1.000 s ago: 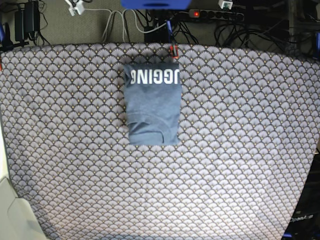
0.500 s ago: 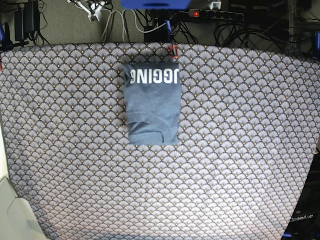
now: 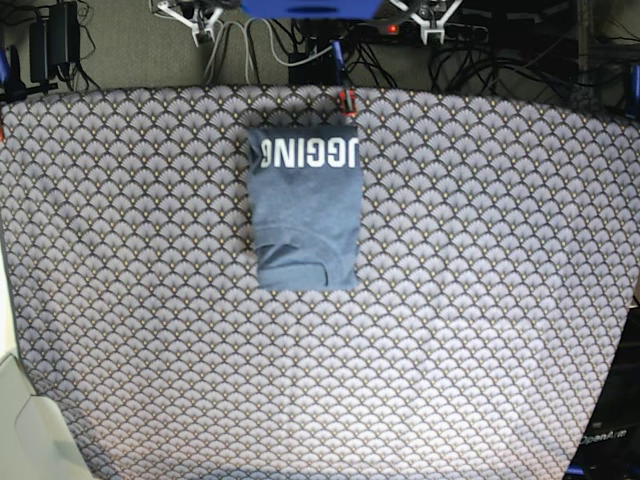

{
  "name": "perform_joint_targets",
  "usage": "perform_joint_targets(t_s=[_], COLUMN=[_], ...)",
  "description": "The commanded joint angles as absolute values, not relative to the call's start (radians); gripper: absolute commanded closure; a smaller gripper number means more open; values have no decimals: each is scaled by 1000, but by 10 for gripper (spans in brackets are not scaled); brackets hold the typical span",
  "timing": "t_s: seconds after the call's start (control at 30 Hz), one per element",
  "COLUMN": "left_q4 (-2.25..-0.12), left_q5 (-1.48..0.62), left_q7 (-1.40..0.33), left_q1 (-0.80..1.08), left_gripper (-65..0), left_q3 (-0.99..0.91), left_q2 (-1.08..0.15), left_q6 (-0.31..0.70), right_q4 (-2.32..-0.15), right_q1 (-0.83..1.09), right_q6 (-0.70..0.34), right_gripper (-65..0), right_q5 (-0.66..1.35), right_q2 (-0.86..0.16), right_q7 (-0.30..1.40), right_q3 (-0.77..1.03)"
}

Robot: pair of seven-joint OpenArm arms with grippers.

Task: Fold the T-shirt properly

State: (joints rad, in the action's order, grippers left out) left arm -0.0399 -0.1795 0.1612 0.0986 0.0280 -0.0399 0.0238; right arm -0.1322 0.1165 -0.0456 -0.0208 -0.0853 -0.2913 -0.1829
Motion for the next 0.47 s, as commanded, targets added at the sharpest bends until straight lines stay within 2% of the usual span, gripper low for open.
perform_joint_targets(t_s=[0.0,0.43], left_q4=[-36,-42], left_q5=[-177,-177], left_q7=[162,163], left_q1=[107,105], left_gripper=[-4,-4], left_q3=[28,28], left_q2=[-54,-74], left_q6=[16,16], right_q4=[-134,-133], right_q1=[113,120], right_q6=[-38,-36], right_gripper=[-25,-27], right_q5=[-16,-18], right_q2=[-91,-84], right_q7=[-314,-315], right_q3=[-168,-133])
